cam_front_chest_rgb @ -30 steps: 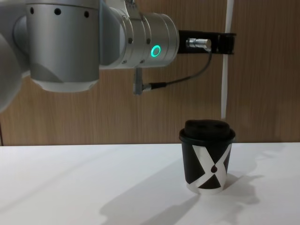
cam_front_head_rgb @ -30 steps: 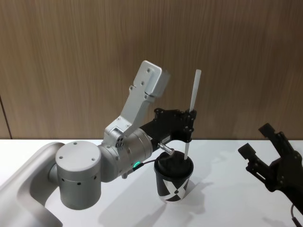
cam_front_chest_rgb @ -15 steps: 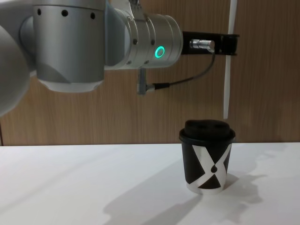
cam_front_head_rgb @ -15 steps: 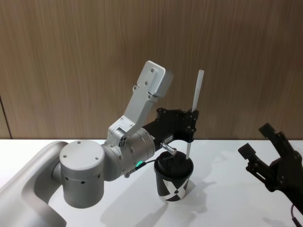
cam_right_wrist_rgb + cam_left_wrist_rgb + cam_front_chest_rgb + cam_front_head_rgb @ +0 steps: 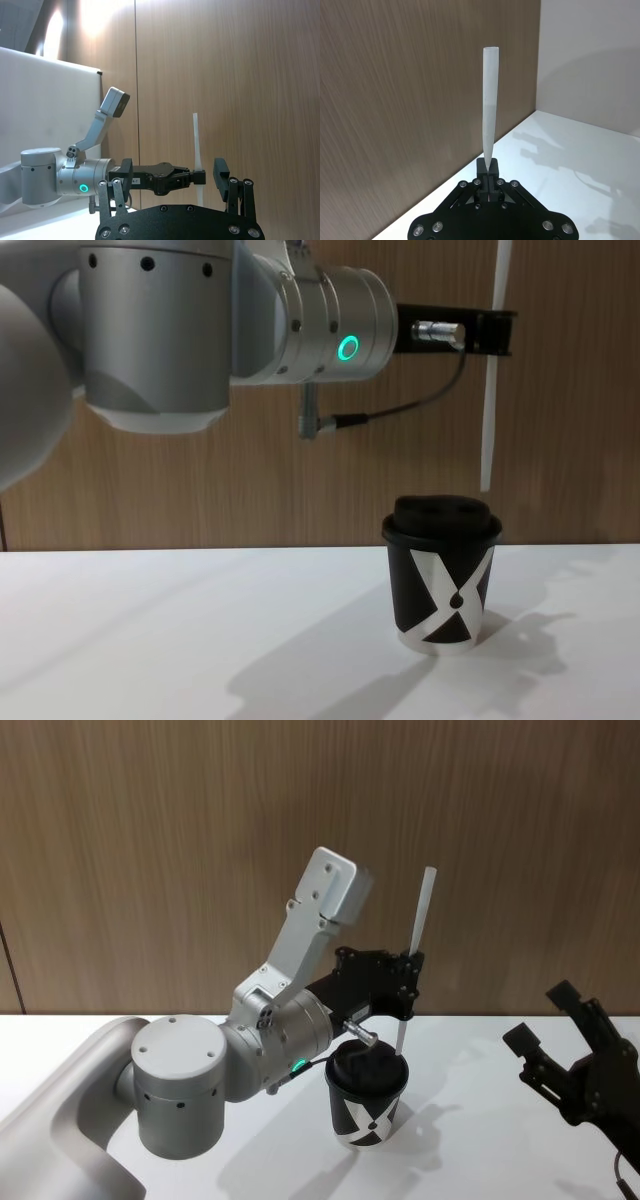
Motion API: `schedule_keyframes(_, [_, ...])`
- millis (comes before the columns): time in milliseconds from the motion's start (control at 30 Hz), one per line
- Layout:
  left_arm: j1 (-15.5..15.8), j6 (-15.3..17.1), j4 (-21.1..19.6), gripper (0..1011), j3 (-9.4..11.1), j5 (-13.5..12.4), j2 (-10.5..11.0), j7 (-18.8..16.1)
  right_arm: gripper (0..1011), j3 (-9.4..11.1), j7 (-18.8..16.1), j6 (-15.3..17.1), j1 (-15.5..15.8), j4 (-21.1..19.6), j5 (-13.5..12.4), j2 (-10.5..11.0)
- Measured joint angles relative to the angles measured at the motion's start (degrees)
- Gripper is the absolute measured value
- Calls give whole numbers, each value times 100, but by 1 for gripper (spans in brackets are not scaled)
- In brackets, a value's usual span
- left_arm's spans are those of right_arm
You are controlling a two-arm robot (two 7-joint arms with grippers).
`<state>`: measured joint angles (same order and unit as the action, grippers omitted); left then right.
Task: Pick up the straw with one hand, pass it to the other hand, and insert it into the cup.
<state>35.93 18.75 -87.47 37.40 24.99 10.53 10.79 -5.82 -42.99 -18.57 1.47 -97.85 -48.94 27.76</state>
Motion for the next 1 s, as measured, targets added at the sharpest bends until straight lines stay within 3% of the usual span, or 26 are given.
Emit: schedule_keyframes(1000, [-62,60,43,6,-122,-122,-29,85,1001,0,0,0,0,0,0,0])
